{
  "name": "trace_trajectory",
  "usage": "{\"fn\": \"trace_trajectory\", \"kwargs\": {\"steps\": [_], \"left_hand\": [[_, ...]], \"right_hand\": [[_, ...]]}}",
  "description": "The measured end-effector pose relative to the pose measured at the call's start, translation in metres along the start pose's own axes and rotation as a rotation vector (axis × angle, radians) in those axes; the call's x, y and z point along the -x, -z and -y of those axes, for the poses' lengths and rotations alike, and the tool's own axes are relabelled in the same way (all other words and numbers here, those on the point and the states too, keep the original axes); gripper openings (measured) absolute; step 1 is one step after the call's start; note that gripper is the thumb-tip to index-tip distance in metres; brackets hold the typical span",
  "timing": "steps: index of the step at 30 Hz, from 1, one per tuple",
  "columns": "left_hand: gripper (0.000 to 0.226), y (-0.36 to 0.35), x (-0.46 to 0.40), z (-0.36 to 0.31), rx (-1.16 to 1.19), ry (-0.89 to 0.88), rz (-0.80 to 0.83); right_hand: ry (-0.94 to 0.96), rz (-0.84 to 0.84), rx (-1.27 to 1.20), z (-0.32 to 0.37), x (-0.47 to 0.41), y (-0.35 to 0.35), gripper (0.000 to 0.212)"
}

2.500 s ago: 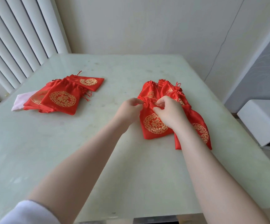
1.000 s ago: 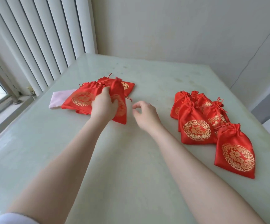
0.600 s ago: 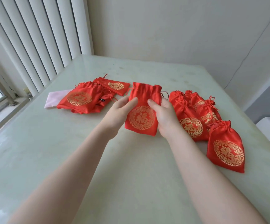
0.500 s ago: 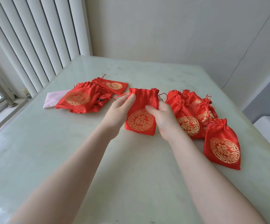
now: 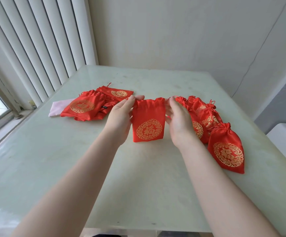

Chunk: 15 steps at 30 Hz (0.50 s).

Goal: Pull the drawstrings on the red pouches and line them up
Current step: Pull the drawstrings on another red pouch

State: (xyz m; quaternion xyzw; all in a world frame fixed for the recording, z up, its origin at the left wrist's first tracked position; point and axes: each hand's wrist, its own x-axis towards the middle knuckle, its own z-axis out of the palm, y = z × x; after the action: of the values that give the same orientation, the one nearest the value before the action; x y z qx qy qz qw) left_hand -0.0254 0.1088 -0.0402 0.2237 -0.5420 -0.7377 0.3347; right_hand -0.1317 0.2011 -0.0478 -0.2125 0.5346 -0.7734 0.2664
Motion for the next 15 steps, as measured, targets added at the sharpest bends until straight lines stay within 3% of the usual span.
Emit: {"fn": "trace_trajectory", "kwargs": {"steps": [4, 9, 15], "left_hand": [[0.033, 0.003, 0.001, -0.005, 0.127, 0.077, -0.014], [0.040, 0.005, -0.002, -0.006, 0.206, 0.136, -0.004], [0.040, 0.007, -0.021, -0.019, 0.327, 0.078, -0.049]], "right_hand": [[0.016, -0.056, -0.015, 0.006, -0.002, 0.008, 0.029], [-0.180, 0.009, -0.502, 0.016, -0.009, 0.008, 0.033], [-0.119, 0.056, -0.862, 0.036, -0.023, -0.002, 0.026]]}}
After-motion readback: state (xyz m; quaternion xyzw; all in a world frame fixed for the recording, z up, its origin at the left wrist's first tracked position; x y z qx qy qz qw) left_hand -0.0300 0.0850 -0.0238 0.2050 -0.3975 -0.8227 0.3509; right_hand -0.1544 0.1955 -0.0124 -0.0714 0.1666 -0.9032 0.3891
